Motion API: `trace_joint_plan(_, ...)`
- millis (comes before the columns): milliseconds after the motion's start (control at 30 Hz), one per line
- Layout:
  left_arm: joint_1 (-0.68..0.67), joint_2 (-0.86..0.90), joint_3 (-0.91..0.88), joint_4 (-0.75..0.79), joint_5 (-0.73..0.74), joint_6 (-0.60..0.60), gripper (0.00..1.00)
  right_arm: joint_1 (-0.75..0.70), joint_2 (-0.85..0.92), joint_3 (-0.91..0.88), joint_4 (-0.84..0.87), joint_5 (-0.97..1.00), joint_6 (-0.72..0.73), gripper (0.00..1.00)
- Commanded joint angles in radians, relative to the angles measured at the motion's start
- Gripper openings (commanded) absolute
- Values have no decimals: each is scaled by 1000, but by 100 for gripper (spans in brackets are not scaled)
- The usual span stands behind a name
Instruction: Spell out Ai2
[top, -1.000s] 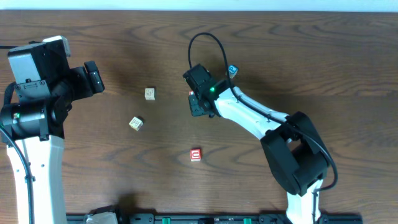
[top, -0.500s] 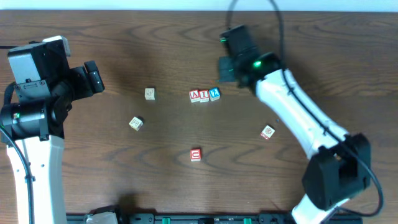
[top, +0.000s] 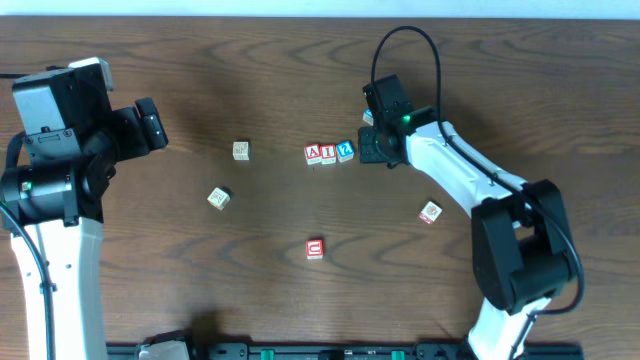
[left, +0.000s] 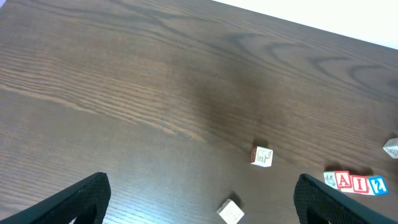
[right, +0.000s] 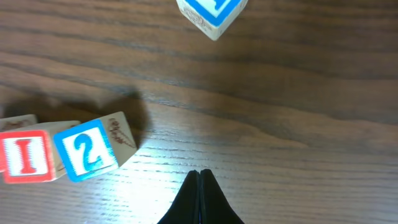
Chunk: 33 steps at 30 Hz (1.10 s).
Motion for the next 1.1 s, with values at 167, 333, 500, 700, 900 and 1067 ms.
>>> trace_joint_plan(167,4,7,16,-1,0,-3,95,25,53,0,64,-20,-11,1)
trace_joint_plan(333,4,7,16,-4,0,-3,95,40,53,0,99,-32,-29,1)
trace_joint_plan(500,4,7,16,-4,0,-3,95,55,60,0,114,-34,-31,1)
trace_joint_plan(700,4,7,16,-4,0,-3,95,60,76,0,122,-46,-31,1)
trace_joint_plan(900,4,7,16,-4,0,-3,95,76,77,0,140,-71,-30,1)
trace_joint_plan(1067,4,7,16,-4,0,-3,95,77,77,0,139,-71,-30,1)
